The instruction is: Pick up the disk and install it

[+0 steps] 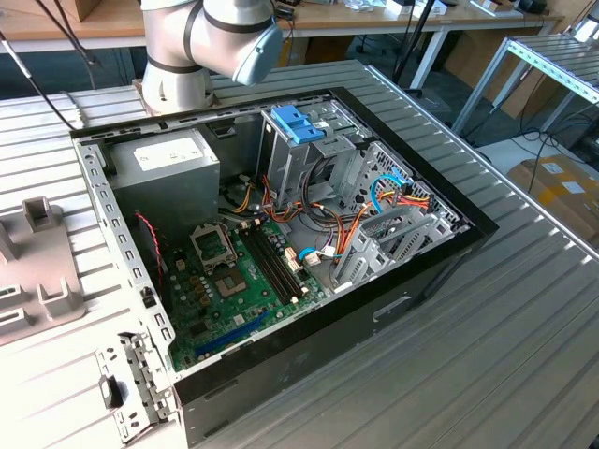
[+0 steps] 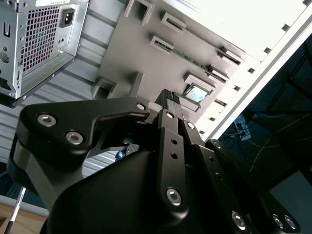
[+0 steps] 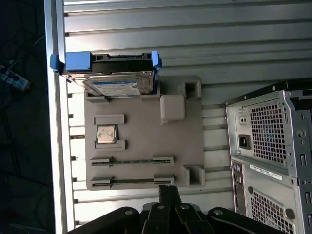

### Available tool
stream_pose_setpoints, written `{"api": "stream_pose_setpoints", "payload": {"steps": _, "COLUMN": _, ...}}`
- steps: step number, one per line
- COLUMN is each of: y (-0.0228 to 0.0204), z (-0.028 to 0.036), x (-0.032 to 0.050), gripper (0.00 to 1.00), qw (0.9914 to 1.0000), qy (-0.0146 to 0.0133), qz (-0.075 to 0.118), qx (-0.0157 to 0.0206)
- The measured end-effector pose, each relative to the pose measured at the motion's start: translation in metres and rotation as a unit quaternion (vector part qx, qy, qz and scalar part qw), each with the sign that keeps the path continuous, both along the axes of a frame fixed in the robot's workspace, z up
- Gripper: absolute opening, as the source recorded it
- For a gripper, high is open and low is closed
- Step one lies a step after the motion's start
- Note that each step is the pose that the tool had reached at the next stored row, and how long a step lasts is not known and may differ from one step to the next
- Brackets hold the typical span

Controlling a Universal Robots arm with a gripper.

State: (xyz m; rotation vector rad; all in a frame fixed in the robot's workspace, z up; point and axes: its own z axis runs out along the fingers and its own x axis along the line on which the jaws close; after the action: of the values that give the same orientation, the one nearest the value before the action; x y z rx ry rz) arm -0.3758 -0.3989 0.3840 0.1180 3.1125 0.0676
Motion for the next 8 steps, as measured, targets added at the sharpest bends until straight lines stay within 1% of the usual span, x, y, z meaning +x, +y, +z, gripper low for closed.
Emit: {"api": "stream_pose_setpoints", "payload": {"steps": 8, "y": 0.0000, "z": -0.0002, "x": -0.0036, "gripper": 0.11, "qw": 1.00000, "qy": 0.0000, "qz": 0.000, "qx": 0.0000}}
